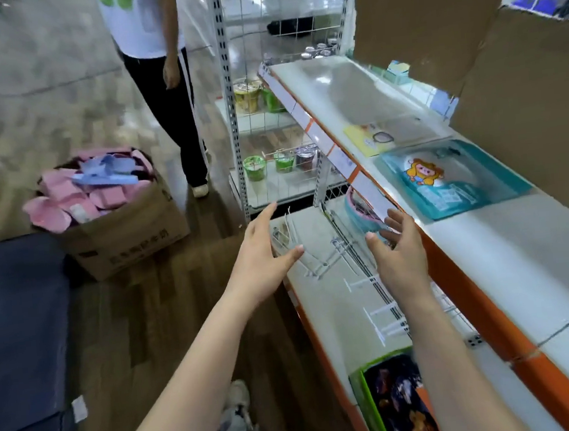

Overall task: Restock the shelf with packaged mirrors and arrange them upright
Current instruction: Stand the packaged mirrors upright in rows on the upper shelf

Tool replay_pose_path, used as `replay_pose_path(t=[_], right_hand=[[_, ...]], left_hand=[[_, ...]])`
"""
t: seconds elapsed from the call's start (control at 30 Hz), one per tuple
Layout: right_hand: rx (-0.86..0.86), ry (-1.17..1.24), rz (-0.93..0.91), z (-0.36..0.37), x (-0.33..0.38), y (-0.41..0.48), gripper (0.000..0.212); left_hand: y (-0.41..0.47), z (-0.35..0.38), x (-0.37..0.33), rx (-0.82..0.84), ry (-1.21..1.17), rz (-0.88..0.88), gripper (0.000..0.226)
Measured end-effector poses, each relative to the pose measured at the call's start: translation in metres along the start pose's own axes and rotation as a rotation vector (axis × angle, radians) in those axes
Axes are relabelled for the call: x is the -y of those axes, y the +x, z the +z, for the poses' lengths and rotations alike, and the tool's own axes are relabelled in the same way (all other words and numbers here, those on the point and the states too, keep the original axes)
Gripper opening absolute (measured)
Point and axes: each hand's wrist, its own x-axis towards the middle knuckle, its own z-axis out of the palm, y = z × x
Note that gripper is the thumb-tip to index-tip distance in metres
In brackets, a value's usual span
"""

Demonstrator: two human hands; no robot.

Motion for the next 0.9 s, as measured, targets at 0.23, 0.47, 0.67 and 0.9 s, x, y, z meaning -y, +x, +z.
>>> replay_pose_path(t=[0.23,0.47,0.67,0.9], right_hand=[[-0.207,-0.049,0.050,0.030,0.016,0.047,0.046],[-0.445,-0.128,0.158,0.043,0.028,0.078,0.045],[-0.616,-0.152,0.259,0.039,0.028,0.094,0.043],[-0.854,-0.164,0.432,0.012,-0.001,0.141,0.039]], left_hand=[[0.105,-0.022,0.000,0.144,0.075,0.168,0.076],[0.184,-0.022,-0.002,0.339,-0.002,0.271,0.073],[0.228,0.008,-0.013,0.473,-0.029,0.378,0.072],[0.283,0.050,-0.030,0.514,-0.040,0.447,0.066]])
